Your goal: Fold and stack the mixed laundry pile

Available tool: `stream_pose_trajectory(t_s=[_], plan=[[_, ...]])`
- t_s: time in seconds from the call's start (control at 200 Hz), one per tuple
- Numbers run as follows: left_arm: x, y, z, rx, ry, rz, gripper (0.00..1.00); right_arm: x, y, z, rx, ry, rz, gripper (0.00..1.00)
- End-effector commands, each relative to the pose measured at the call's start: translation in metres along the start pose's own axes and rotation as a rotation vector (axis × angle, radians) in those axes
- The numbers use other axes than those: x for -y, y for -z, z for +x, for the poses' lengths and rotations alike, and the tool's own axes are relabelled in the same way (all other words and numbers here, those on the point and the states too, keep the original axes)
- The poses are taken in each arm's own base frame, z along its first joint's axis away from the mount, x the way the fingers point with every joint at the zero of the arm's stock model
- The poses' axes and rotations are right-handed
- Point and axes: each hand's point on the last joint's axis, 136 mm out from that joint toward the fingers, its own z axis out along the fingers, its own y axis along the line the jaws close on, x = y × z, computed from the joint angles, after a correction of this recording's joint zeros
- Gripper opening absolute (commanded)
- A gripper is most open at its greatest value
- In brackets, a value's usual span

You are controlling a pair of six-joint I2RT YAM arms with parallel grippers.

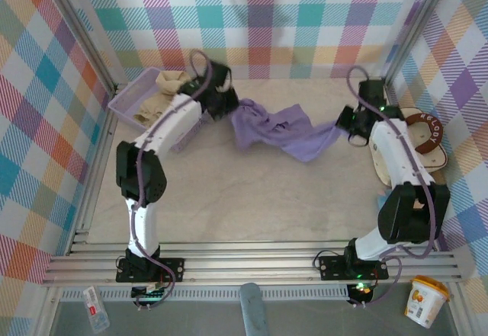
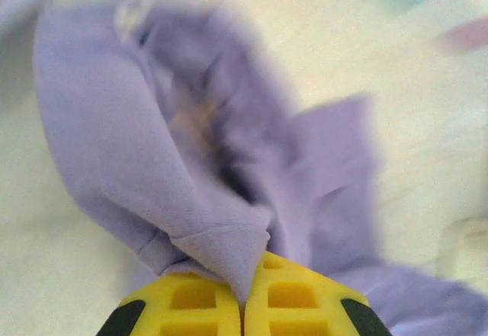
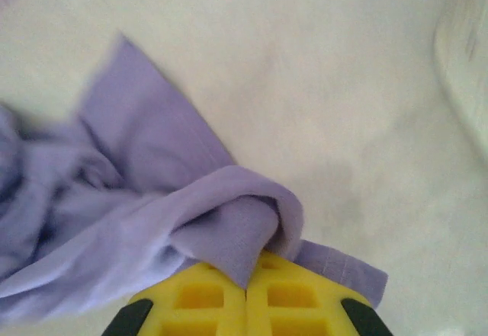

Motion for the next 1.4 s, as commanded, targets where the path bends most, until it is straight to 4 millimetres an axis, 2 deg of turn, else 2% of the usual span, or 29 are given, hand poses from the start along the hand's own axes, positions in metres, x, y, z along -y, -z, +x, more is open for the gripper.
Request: stream_pose_trajectory(t_s=[0.0, 0.08, 0.185, 0.3, 0.385, 0.47, 0.515, 0.575, 0.66, 0.68, 0.725, 0.735, 0.765, 0.805, 0.895, 0.97, 1.01, 1.065, 1.12, 1.18, 1.215, 1.22, 1.245, 1.265, 1.27, 1.33, 1.345, 1.375, 1.395], plan=[[0.041, 0.116, -0.063, 0.182, -0.024, 0.147, 0.0, 0.004, 0.051, -0.042, 0.127, 0.075, 0.046, 0.0], [0.05, 0.142, -0.084, 0.238, -0.009, 0.198, 0.0, 0.004, 0.071, -0.062, 0.19, 0.07, 0.037, 0.0], [0.057, 0.157, -0.089, 0.246, -0.013, 0.235, 0.0, -0.001, 0.089, -0.072, 0.224, 0.067, 0.006, 0.0], [0.059, 0.162, -0.093, 0.262, -0.018, 0.247, 0.0, -0.017, 0.105, -0.075, 0.246, 0.055, -0.083, 0.0], [0.07, 0.164, -0.093, 0.246, -0.025, 0.313, 0.0, -0.029, 0.115, -0.077, 0.251, 0.052, -0.153, 0.0], [0.079, 0.157, -0.095, 0.23, -0.025, 0.353, 0.0, -0.042, 0.114, -0.085, 0.254, 0.057, -0.21, 0.0], [0.08, 0.151, -0.1, 0.235, -0.019, 0.358, 0.0, -0.05, 0.11, -0.096, 0.266, 0.06, -0.235, 0.0], [0.086, 0.14, -0.112, 0.256, -0.013, 0.388, 0.0, -0.066, 0.109, -0.122, 0.311, 0.07, -0.283, 0.0], [0.091, 0.132, -0.142, 0.312, 0.028, 0.454, 0.0, -0.09, 0.123, -0.165, 0.404, 0.086, -0.351, 0.0], [0.091, 0.132, -0.15, 0.331, 0.045, 0.47, 0.0, -0.091, 0.122, -0.172, 0.413, 0.083, -0.349, 0.0], [0.089, 0.137, -0.169, 0.37, 0.101, 0.513, 0.0, -0.099, 0.137, -0.192, 0.465, 0.086, -0.362, 0.0], [0.09, 0.139, -0.173, 0.379, 0.11, 0.527, 0.0, -0.1, 0.144, -0.196, 0.481, 0.089, -0.366, 0.0], [0.09, 0.148, -0.185, 0.408, 0.134, 0.57, 0.0, -0.102, 0.145, -0.204, 0.494, 0.088, -0.363, 0.0], [0.091, 0.162, -0.199, 0.449, 0.162, 0.615, 0.0, -0.106, 0.162, -0.214, 0.542, 0.102, -0.377, 0.0], [0.096, 0.215, -0.22, 0.581, 0.137, 0.682, 0.0, -0.108, 0.189, -0.226, 0.617, 0.125, -0.388, 0.0], [0.099, 0.261, -0.224, 0.673, 0.083, 0.698, 0.0, -0.108, 0.207, -0.226, 0.66, 0.141, -0.416, 0.0], [0.101, 0.28, -0.221, 0.696, 0.058, 0.699, 0.0, -0.108, 0.216, -0.224, 0.683, 0.153, -0.43, 0.0], [0.102, 0.295, -0.212, 0.691, 0.029, 0.694, 0.0, -0.106, 0.229, -0.218, 0.715, 0.167, -0.442, 0.0], [0.102, 0.294, -0.198, 0.629, 0.013, 0.683, 0.0, -0.104, 0.235, -0.206, 0.715, 0.18, -0.452, 0.0], [0.097, 0.276, -0.174, 0.504, 0.012, 0.645, 0.0, -0.099, 0.236, -0.186, 0.691, 0.187, -0.459, 0.0], [0.092, 0.255, -0.153, 0.408, 0.01, 0.604, 0.0, -0.092, 0.219, -0.168, 0.636, 0.172, -0.452, 0.0], [0.093, 0.256, -0.149, 0.402, 0.006, 0.605, 0.0, -0.091, 0.216, -0.165, 0.629, 0.169, -0.45, 0.0], [0.089, 0.242, -0.131, 0.338, -0.001, 0.574, 0.0, -0.086, 0.216, -0.152, 0.617, 0.162, -0.444, 0.0], [0.083, 0.23, -0.114, 0.288, 0.0, 0.544, 0.0, -0.079, 0.206, -0.139, 0.585, 0.148, -0.431, 0.0], [0.084, 0.232, -0.111, 0.287, -0.006, 0.545, 0.0, -0.077, 0.203, -0.136, 0.578, 0.145, -0.428, 0.0], [0.065, 0.2, -0.058, 0.182, 0.007, 0.479, 0.0, -0.055, 0.177, -0.095, 0.492, 0.109, -0.374, 0.0], [0.058, 0.193, -0.045, 0.161, 0.02, 0.461, 0.0, -0.05, 0.174, -0.087, 0.481, 0.099, -0.36, 0.0], [0.041, 0.178, -0.022, 0.126, 0.061, 0.424, 0.0, -0.037, 0.157, -0.065, 0.428, 0.075, -0.326, 0.0], [0.029, 0.175, -0.007, 0.108, 0.091, 0.405, 0.0, -0.031, 0.15, -0.052, 0.398, 0.067, -0.314, 0.0]])
